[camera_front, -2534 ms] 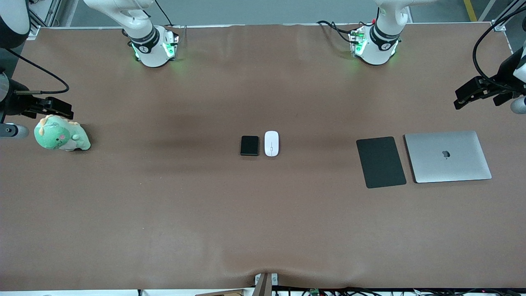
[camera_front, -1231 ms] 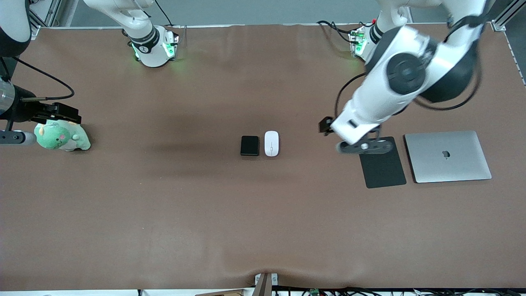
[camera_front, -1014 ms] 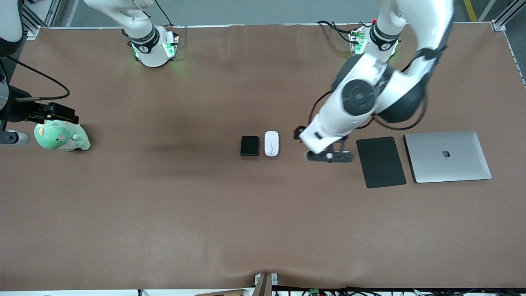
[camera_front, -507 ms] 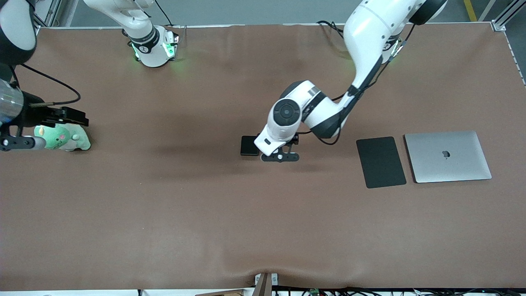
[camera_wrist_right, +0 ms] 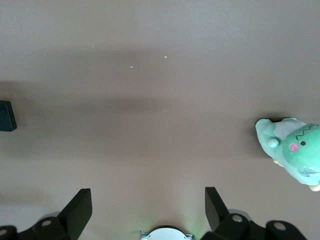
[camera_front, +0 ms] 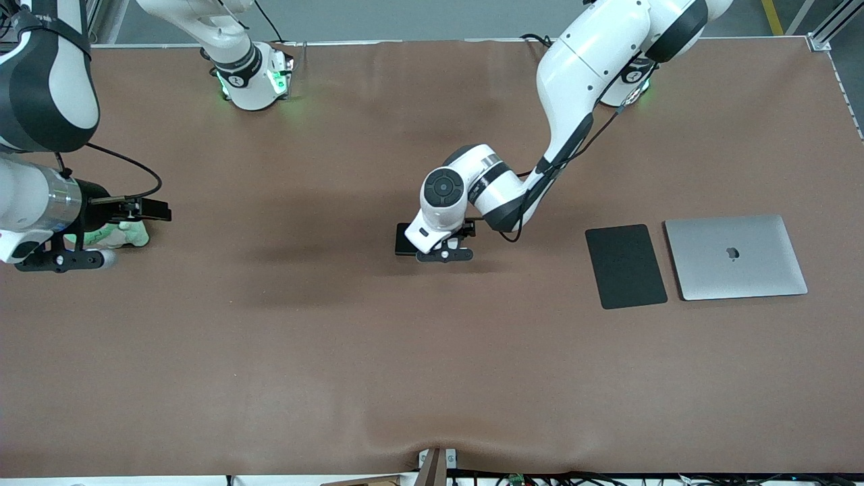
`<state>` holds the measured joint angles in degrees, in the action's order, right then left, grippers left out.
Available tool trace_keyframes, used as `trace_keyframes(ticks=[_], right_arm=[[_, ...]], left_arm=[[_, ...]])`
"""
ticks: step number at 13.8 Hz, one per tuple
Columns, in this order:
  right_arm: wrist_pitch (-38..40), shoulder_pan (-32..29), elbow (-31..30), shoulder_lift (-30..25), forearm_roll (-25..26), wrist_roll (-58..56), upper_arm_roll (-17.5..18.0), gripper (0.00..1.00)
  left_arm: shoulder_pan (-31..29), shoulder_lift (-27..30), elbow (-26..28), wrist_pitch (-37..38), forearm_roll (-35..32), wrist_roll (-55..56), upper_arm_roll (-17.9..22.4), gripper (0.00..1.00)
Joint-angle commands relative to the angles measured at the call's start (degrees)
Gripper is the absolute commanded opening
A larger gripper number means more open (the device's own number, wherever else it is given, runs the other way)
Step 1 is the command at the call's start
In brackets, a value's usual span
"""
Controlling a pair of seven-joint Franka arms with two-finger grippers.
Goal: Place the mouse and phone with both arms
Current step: 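Grasp the mouse with the left gripper while the right gripper reaches the phone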
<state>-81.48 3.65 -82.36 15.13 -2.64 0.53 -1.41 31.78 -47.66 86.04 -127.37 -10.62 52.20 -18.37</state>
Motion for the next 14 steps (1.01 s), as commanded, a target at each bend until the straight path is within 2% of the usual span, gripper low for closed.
trace_keyframes(ticks=[1,4,5,6,7,8,9,11,14], right_arm=[[-0.52,2.49,-1.04,-0.02,-2.53,5.51,-0.09,1.0],[-0.44,4.08,-1.84,-0.1,-4.21,9.13,0.0,1.0],[-0.52,4.17,-2.19,-0.1,-5.69,9.92,0.0,1.0],[-0.61,4.17,-2.54,-0.1,-7.62,11.75,-0.08,1.0],[-0.79,4.17,-2.89,-0.1,-8.25,12.64,0.0,1.0],[-1.22,4.52,-3.24,-0.19,-8.26,12.74,0.0,1.0],[-1.4,5.13,-3.68,-0.28,-8.26,12.82,0.0,1.0],[-1.93,5.58,-3.95,-0.28,-8.34,14.4,0.0,1.0],[-2.98,6.9,-3.95,-0.28,-8.69,16.25,0.0,1.0]], left_arm=[[0.56,-0.5,0.97,-1.82,-1.86,1.59,0.53,0.94],[0.56,-0.42,1.58,-1.82,-1.94,1.68,0.61,0.85],[0.56,-0.42,1.58,-1.82,-1.94,1.68,0.53,0.76],[0.65,-0.42,1.67,-1.82,-1.94,1.77,0.53,0.54],[0.65,-0.33,1.58,-1.56,-1.94,1.6,0.53,0.28],[0.56,0.02,1.58,-0.95,-1.86,1.59,0.53,0.1],[0.39,0.28,1.32,0.19,-1.86,1.59,0.53,0.01],[-0.32,1.94,0.97,4.04,-1.86,1.51,0.79,0.0],[-5.84,8.96,1.14,15.1,-2.03,-1.46,0.53,0.0]])
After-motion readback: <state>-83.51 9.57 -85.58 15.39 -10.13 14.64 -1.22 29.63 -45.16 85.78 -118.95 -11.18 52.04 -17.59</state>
